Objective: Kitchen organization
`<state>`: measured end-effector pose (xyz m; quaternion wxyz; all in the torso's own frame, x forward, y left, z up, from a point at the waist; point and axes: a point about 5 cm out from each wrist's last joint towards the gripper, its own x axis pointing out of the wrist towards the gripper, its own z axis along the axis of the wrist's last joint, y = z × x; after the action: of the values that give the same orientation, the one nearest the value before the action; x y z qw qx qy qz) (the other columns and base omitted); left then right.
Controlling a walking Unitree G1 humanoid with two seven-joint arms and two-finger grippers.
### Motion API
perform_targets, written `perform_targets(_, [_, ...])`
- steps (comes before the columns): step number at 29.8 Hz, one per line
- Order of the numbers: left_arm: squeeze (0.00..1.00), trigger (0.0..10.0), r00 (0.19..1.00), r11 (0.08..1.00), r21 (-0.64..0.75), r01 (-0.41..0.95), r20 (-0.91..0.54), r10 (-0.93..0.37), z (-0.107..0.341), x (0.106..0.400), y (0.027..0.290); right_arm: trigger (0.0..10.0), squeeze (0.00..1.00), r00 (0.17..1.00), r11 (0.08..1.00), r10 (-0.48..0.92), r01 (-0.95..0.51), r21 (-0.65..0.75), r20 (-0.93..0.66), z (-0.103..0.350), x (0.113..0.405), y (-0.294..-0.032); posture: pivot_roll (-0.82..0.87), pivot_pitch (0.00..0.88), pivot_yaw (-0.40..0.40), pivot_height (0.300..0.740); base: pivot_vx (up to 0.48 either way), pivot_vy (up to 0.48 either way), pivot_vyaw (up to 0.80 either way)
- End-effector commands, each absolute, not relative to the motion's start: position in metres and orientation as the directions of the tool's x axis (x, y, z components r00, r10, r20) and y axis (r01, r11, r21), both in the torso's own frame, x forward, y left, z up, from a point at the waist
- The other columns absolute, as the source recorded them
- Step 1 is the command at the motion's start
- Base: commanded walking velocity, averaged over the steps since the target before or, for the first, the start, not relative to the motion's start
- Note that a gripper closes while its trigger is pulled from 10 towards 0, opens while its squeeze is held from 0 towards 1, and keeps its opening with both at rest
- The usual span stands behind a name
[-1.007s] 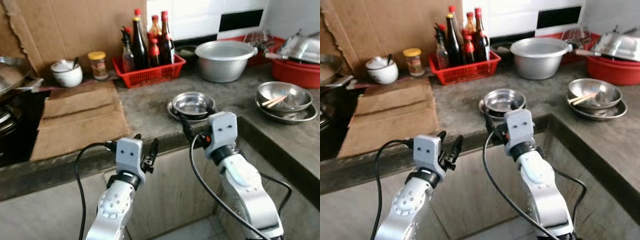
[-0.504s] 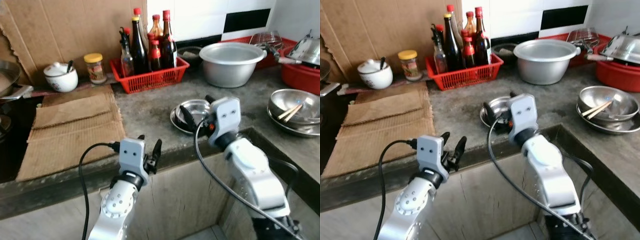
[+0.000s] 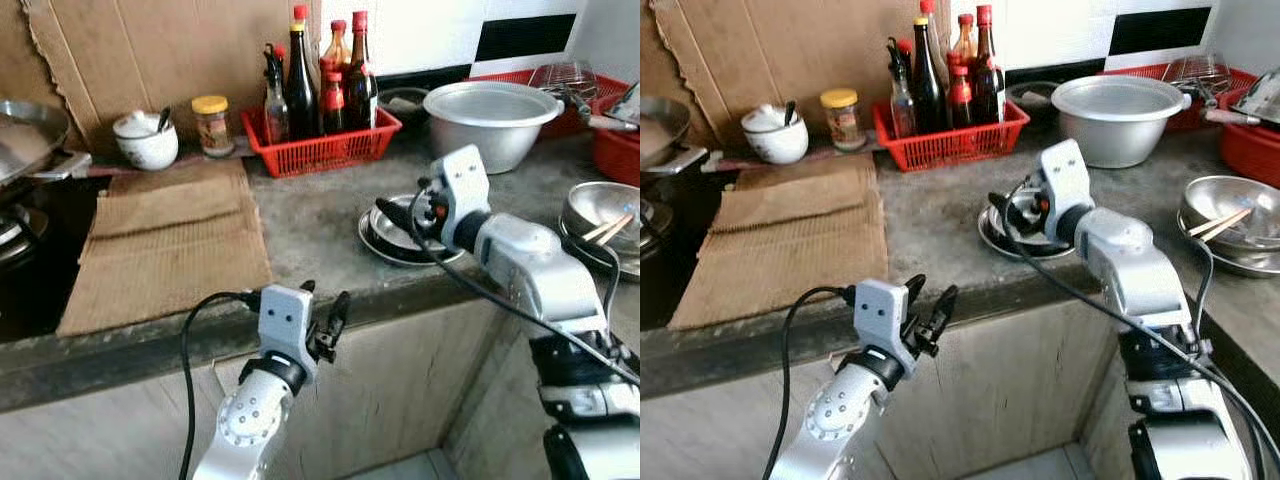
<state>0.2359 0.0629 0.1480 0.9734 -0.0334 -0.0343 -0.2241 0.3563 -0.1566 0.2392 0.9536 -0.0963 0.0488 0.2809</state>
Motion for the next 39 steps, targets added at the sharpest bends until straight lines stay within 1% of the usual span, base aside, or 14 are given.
perform_targets(1, [0.00,10.0,0.896,0.896,-0.049,0.441,0.087,-0.436,0.150,0.234,0.064,10.0,0.00,0.811,0.802,0.552,-0.580,-0.143,-0.192,0.238,0.357,-0.154,0.08,0.041,-0.004,0.740,0.000,0.000,0.00])
perform_targets(2, [0.00,10.0,0.896,0.896,-0.049,0.441,0.087,-0.436,0.150,0.234,0.064,10.0,1.00,0.801,0.788,0.562,-0.594,-0.160,-0.206,0.238,0.358,-0.154,0.08,0.040,-0.006,0.740,0.000,0.000,0.00])
perform_targets(4, [0.00,10.0,0.895,0.895,-0.050,0.443,0.084,-0.438,0.149,0.233,0.063,10.0,1.00,0.777,0.765,0.582,-0.623,-0.163,-0.239,0.237,0.357,-0.153,0.08,0.039,-0.008,0.740,0.000,0.000,0.00])
perform_targets(5, [0.00,10.0,0.894,0.894,-0.050,0.445,0.082,-0.440,0.149,0.232,0.063,10.0,1.00,0.752,0.737,0.596,-0.652,-0.181,-0.282,0.234,0.357,-0.153,0.08,0.036,-0.008,0.740,0.000,0.000,0.00])
perform_targets(6, [0.00,10.0,0.894,0.894,-0.049,0.446,0.082,-0.441,0.149,0.232,0.063,10.0,0.49,0.738,0.720,0.605,-0.668,-0.190,-0.299,0.234,0.356,-0.153,0.08,0.035,-0.007,0.740,0.000,0.000,0.00])
perform_targets(7, [0.00,10.0,0.894,0.894,-0.049,0.446,0.082,-0.441,0.149,0.232,0.063,10.0,0.49,0.738,0.720,0.605,-0.668,-0.190,-0.299,0.234,0.356,-0.153,0.08,0.035,-0.007,0.740,0.000,0.000,0.00])
perform_targets(8, [0.00,10.0,0.892,0.892,-0.048,0.449,0.081,-0.444,0.148,0.232,0.063,10.0,0.00,0.724,0.704,0.612,-0.682,-0.197,-0.318,0.233,0.356,-0.154,0.08,0.031,-0.009,0.740,0.000,0.000,0.00])
perform_targets(13, [0.00,10.0,0.890,0.890,-0.047,0.453,0.080,-0.449,0.148,0.232,0.063,10.0,0.00,0.732,0.702,0.580,-0.672,-0.235,-0.358,0.231,0.357,-0.160,0.08,0.027,-0.003,0.740,0.000,0.000,0.00])
perform_targets(15, [0.00,10.0,0.887,0.888,-0.047,0.458,0.085,-0.454,0.149,0.233,0.062,10.0,0.00,0.756,0.712,0.519,-0.641,-0.288,-0.398,0.228,0.360,-0.166,0.08,0.022,-0.001,0.740,0.000,0.000,0.00])
perform_targets(18, [0.00,10.0,0.887,0.887,-0.048,0.459,0.086,-0.455,0.149,0.233,0.061,10.0,0.00,0.763,0.715,0.502,-0.631,-0.301,-0.408,0.228,0.361,-0.168,0.08,0.022,-0.001,0.740,0.000,0.000,0.00])
perform_targets(32, [0.00,10.0,0.884,0.885,-0.050,0.464,0.094,-0.458,0.150,0.233,0.060,10.0,0.00,0.777,0.720,0.500,-0.619,-0.314,-0.383,0.245,0.368,-0.173,0.08,0.026,-0.006,0.740,0.000,0.000,0.00])
perform_targets(37, [0.00,10.0,0.884,0.885,-0.050,0.464,0.096,-0.458,0.150,0.233,0.059,10.0,0.00,0.777,0.711,0.488,-0.618,-0.335,-0.397,0.243,0.369,-0.175,0.08,0.027,-0.002,0.740,0.000,0.000,0.00])
perform_targets(39, [0.00,10.0,0.885,0.885,-0.051,0.462,0.099,-0.456,0.151,0.234,0.059,10.0,0.00,0.778,0.695,0.473,-0.618,-0.367,-0.414,0.241,0.369,-0.175,0.08,0.029,-0.005,0.740,0.000,0.000,0.00])
